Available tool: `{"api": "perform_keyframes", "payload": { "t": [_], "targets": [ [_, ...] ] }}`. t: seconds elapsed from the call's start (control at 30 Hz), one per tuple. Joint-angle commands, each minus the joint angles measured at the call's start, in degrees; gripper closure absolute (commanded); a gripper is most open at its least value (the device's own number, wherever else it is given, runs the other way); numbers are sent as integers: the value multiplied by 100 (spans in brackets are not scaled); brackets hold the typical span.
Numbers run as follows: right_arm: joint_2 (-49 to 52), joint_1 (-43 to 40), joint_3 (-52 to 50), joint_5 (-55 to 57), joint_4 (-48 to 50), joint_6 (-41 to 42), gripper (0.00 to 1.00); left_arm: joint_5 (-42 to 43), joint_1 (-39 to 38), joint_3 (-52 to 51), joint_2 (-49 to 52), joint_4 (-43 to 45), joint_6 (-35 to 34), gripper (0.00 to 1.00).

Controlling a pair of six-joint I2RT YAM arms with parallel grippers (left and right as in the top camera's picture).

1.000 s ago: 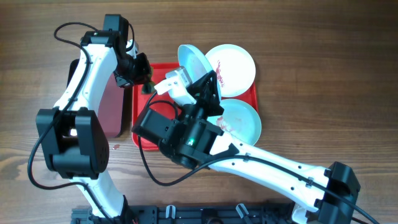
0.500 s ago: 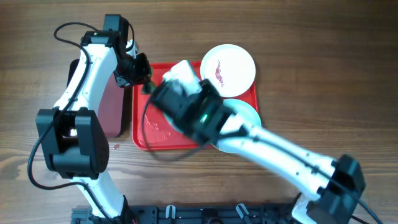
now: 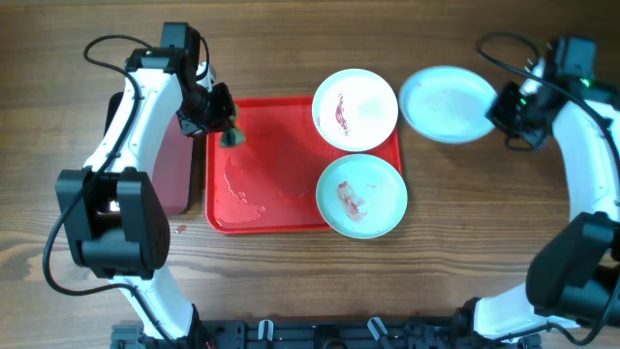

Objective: Clean dirty plates on tray and stack at the side
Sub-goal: 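Carry the plate right and set it on the table beside the tray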

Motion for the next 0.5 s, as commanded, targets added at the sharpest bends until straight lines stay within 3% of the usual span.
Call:
{"api": "perform_keyframes", "payload": {
  "t": [0.0,0.2,0.27,0.37,0.47],
  "targets": [
    [-59,-625,-901,-192,546,356,96,-33,-26,-37,-61,-7,-52,96],
    [-59,-828,-2433,96,2243,369,96,-33,-26,-37,-61,-7,-52,96],
    [-59,-828,-2691,125,2459,363,88,-33,-26,-37,-61,-7,-52,96],
    [-87,-828,-2638,-39,2245,289,72,-33,-26,-37,-61,-7,-55,96],
    [-446,-817,-1845,-348,1021,-22,71,-33,-26,-37,-61,-7,-52,96]
  ]
}}
